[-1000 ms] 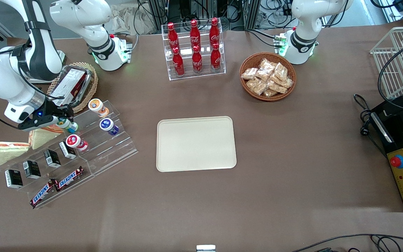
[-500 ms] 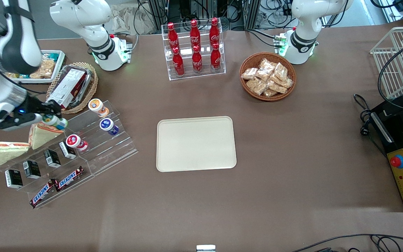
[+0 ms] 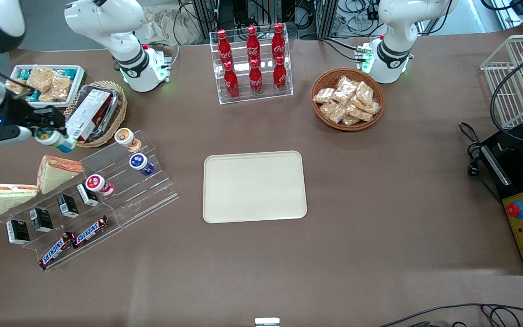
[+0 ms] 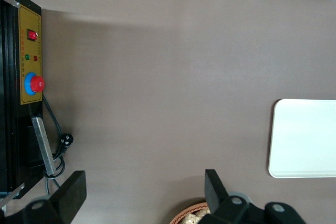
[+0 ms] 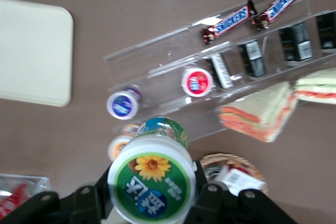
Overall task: Place green gum on tray
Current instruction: 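Carry the green gum bottle over the cream tray with the right gripper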
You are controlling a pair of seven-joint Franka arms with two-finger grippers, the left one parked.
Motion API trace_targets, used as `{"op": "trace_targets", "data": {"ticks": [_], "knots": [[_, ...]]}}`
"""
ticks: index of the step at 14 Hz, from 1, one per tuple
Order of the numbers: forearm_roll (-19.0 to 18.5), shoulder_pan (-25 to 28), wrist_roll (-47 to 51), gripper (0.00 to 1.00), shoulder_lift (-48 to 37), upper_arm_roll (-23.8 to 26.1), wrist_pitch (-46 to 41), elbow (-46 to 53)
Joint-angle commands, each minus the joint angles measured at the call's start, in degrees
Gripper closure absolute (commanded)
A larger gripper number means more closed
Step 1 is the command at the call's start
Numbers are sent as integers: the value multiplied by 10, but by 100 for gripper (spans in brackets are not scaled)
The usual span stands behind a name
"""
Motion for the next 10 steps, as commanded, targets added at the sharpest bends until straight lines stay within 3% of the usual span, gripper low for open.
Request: {"op": "trace_targets", "data": {"ticks": [1, 6, 10], "knots": [[34, 0, 152, 96, 30, 75, -18, 44], [46, 3, 386, 96, 94, 198, 32, 68], [36, 72, 495, 96, 128, 206, 175, -21]]}}
